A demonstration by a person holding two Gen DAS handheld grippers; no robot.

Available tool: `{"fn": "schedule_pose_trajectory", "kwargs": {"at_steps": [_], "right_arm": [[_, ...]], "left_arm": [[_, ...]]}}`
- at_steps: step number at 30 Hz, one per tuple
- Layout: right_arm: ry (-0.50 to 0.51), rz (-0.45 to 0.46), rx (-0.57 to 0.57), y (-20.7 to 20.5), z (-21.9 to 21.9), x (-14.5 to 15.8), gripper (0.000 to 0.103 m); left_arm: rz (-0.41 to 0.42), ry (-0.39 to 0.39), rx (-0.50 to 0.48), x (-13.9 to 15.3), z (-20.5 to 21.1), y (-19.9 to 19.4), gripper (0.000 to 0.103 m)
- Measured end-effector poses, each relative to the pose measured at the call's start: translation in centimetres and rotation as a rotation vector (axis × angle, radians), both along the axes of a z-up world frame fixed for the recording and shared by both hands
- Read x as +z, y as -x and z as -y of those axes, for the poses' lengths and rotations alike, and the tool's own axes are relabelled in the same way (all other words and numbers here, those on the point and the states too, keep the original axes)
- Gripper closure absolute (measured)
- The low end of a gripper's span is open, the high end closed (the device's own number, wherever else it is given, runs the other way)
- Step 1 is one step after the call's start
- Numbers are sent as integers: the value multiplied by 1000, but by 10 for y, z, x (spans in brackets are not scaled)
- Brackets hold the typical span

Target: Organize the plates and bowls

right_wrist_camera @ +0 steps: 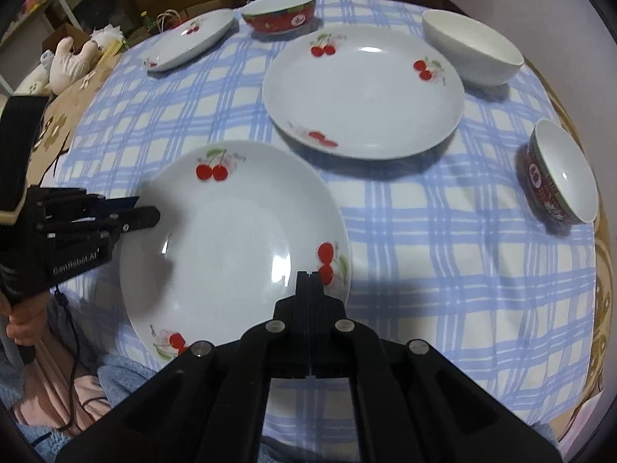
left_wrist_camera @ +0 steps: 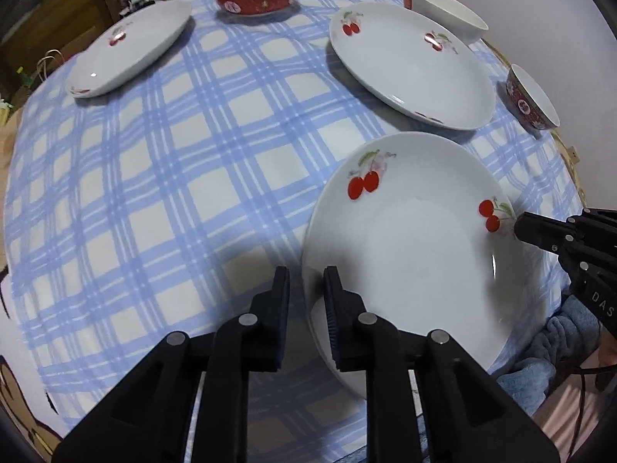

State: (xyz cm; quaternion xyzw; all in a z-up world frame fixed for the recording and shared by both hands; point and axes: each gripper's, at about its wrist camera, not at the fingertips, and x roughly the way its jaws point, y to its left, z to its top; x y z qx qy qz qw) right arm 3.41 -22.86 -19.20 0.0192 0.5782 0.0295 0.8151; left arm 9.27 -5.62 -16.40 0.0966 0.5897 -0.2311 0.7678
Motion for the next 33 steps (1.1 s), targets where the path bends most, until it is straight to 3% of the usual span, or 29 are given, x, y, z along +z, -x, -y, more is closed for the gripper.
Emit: {"fn": "schedule_pose_trajectory", "kwargs": {"at_steps": [6, 12, 17, 23, 25, 27, 29, 32, 33], "right_arm": [[-8, 11, -32, -2, 8, 3, 102], [-21, 46, -69, -4, 14, 11, 102], [-6, 77, -114, -7, 23, 20, 101], [4, 101, -160, -10, 36, 29, 95], [-2, 108, -179, -9, 42, 34, 93], [-16, 118, -200, -8, 48, 39, 86], [3, 139, -207, -7, 51, 46, 63], [23, 191, -208, -6, 53, 59, 43], [19, 210, -210, -6, 55, 63, 41]], "left_arm": [[9, 15, 26, 7, -8, -3, 81], [77, -10, 35, 18, -9, -2, 78], [128, 13, 66, 31, -20, -6, 73], [178, 12, 95, 46, -29, -7, 53], [195, 18, 91, 53, -31, -4, 42], [211, 14, 95, 59, -31, -3, 33], [220, 18, 101, 68, -32, -4, 25], [251, 28, 99, 83, -30, -7, 15], [264, 26, 97, 87, -28, -8, 14]]}}
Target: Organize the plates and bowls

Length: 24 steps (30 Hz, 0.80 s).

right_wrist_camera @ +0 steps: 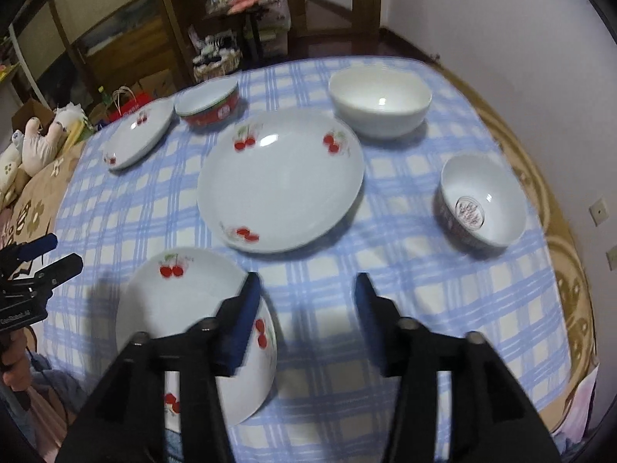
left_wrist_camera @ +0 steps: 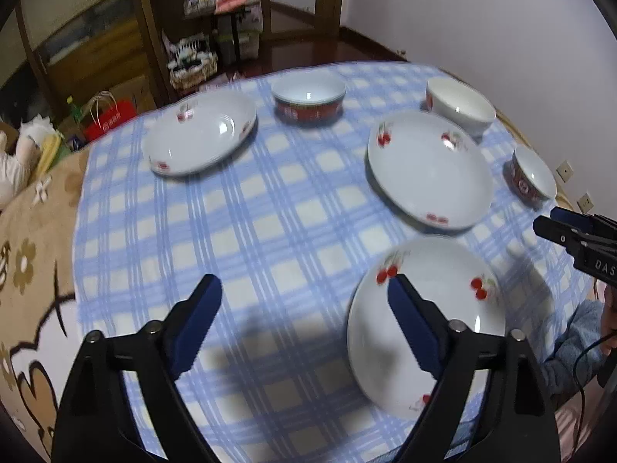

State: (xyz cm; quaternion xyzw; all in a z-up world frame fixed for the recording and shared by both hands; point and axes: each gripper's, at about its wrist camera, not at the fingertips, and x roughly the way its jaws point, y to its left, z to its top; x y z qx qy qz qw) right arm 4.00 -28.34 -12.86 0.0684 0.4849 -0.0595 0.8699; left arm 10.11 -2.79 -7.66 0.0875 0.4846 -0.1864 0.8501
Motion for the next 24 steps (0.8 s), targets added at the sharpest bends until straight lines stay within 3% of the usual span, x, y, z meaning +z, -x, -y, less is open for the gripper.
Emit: {"fn": "schedule_pose_trajectory", "kwargs": {"at_steps": [8, 12, 19, 24], "right_arm": [[21, 81, -28, -9, 13, 17, 11], [19, 135, -48, -18, 22, 26, 1], [70, 156, -70, -44, 30, 25, 0], [64, 119, -86, -65, 46, 17, 0]], "left_arm": [[37, -18, -19, 19, 21, -18, 14], [36, 3, -14, 25, 32, -34, 14], [12, 25, -42, 26, 55, -66, 14], [-10, 24, -31, 18, 70, -89, 14]]}}
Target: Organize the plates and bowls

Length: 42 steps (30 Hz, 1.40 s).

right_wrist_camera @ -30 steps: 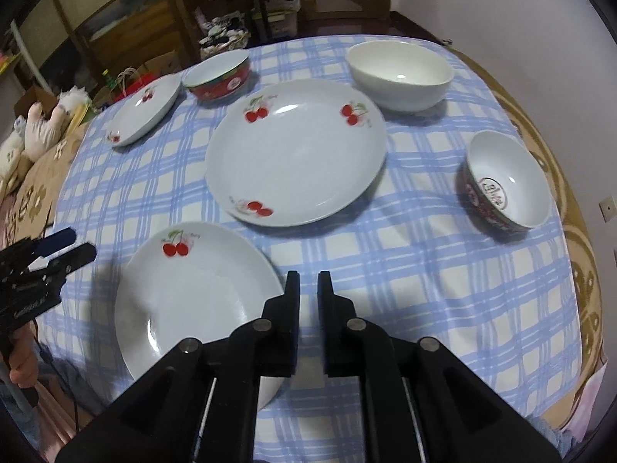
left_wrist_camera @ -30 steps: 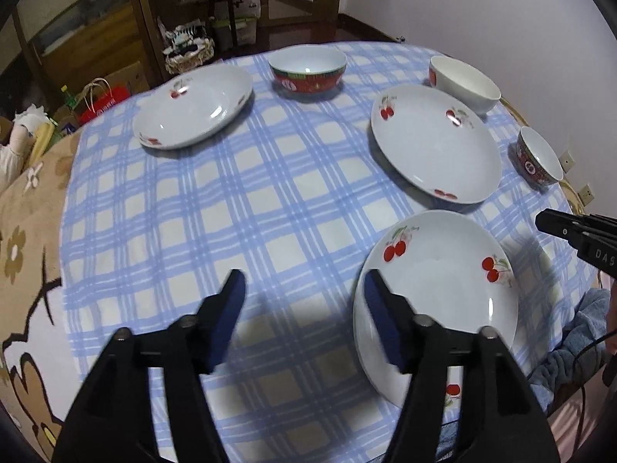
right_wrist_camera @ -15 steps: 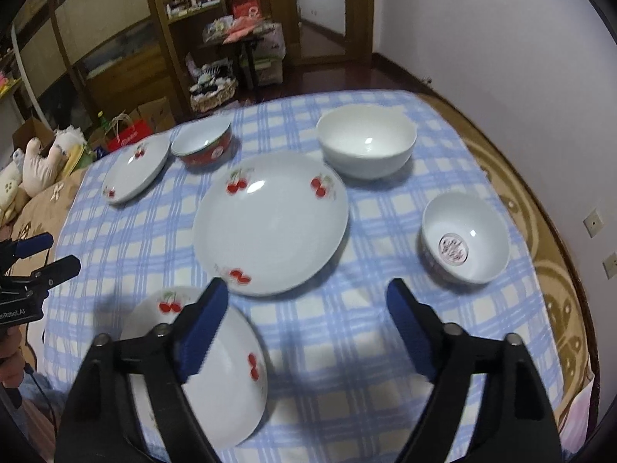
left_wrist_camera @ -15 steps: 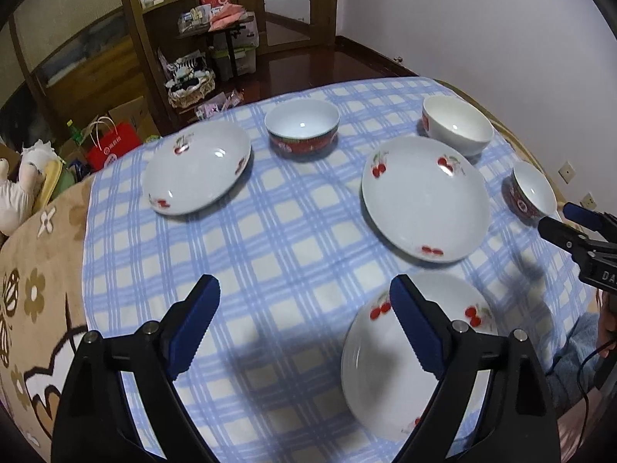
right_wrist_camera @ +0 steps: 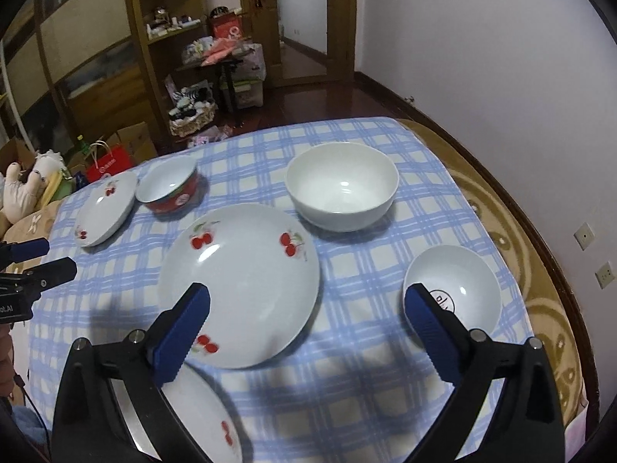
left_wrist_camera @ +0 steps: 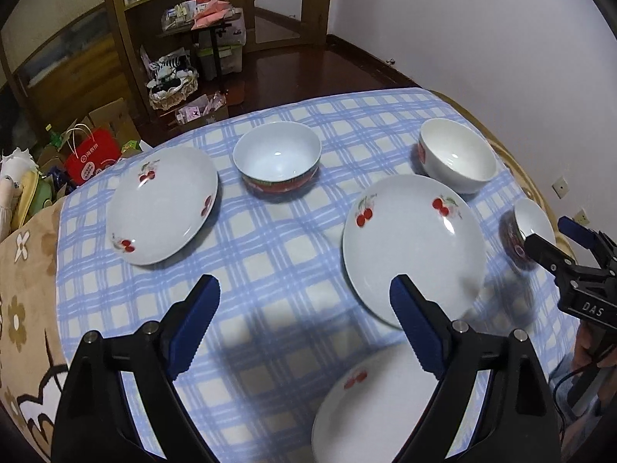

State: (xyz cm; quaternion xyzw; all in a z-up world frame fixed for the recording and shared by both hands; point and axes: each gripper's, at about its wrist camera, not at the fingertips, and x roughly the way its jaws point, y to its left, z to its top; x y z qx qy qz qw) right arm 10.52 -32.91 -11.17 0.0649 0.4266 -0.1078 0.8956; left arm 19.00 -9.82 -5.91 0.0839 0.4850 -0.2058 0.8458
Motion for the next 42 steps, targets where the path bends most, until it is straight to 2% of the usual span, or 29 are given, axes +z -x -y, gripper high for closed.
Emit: {"fn": "schedule_pose_trajectory", "kwargs": {"at_steps": [9, 17, 18, 23, 25, 33, 42], "right_arm": [[-42, -33, 24, -25, 19, -10, 0], [-38, -34, 36, -38, 20, -23, 0], [-41, -35, 35, -39, 21, -25, 1], [-44, -21, 23, -39, 22, -32, 17], [-52, -32, 28, -41, 21, -37, 31], [-59, -99, -9, -43, 19, -63, 31], [-72, -132, -30, -45, 25, -75, 31]], "left_arm": [[-55, -35, 8, -24, 17, -34, 14], [-65, -68, -6, -46, 30, -46, 14], [-72, -71, -7, -51, 33, -47, 14], [-107, -73, -9, -68, 40, -51, 14], [-111, -70, -17, -73, 43, -51, 14], [-107, -94, -15, -83, 52, -52, 15], [-122, -137, -37, -94, 66, -54, 15]]}}
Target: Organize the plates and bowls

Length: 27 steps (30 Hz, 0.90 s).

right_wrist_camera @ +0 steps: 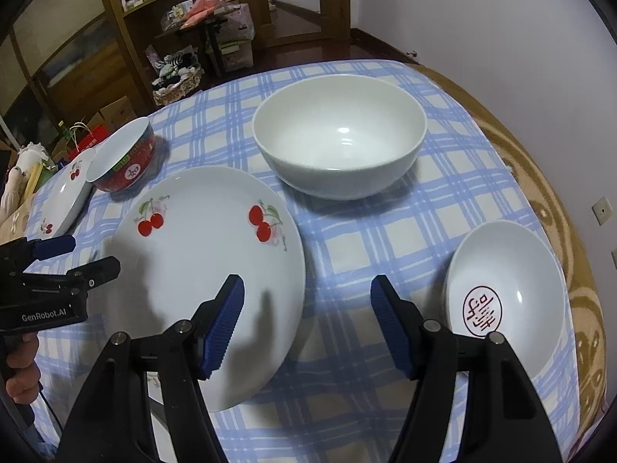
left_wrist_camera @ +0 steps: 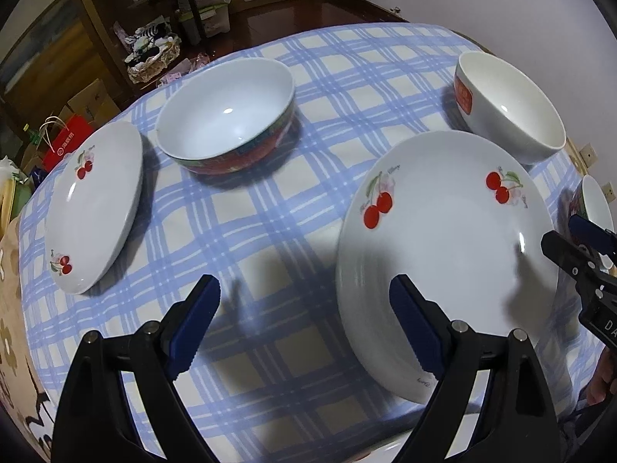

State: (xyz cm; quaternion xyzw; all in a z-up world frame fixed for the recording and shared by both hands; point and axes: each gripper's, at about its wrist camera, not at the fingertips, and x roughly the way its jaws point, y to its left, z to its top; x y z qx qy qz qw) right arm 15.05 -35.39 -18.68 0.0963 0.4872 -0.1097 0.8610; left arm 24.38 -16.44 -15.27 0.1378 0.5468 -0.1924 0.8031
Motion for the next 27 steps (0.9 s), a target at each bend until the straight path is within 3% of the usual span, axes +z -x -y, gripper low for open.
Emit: {"fn": "schedule_pose_trajectory", "kwargs": {"at_steps": [9, 14, 18, 20, 24, 27], "right_arm": [[-22, -40, -21, -2, 1, -15, 31], [-29, -49, -23, -2, 2, -18, 31], [-48, -53, -24, -3, 3, -21, 32], [-57, -59, -19, -4, 4, -23, 40], [-88, -71, -19, -7, 5, -29, 44], [-113, -68, -13, -9, 5, -30, 57]], "left_arm": [[-19, -13, 18, -11, 12, 5, 16], [-46, -11, 16, -18, 10, 4, 33], [-72, 43, 11, -19, 8, 3, 52], [-73, 66, 18, -17, 8, 2, 62], [-77, 96, -2, -15, 11, 2, 80], [-44, 91, -10, -13, 13, 3, 81]]}}
